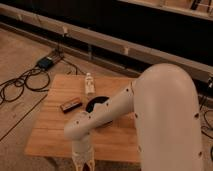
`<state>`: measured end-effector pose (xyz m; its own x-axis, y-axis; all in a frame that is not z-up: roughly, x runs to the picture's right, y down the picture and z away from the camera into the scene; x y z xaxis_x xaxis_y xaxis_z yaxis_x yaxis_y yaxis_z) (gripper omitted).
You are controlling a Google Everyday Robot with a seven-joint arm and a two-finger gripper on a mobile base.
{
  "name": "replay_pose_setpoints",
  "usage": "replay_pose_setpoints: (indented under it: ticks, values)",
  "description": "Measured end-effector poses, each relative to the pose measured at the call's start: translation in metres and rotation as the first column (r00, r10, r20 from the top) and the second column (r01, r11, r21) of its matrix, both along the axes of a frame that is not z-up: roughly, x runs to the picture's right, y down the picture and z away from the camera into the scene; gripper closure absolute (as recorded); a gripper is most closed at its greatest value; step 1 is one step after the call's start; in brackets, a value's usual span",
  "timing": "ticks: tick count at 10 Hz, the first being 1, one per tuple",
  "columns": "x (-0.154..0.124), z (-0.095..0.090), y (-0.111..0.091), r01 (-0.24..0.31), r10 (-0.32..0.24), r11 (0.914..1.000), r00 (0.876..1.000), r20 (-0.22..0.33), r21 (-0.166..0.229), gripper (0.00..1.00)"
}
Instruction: Drag the pepper across the table
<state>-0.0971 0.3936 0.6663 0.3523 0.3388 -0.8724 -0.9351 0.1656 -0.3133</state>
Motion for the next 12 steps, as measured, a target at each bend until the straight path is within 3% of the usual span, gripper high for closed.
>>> replay_pose_setpoints:
  ticks: [5,12]
  values:
    - [-0.011,-0.042,0.020,0.027,-0.023,0.9984,0.995,0.095,-0.050,1.00]
    - [-0.011,-0.043,0.021,0.027,-0.022,0.9983,0.995,0.097,-0.051,1.00]
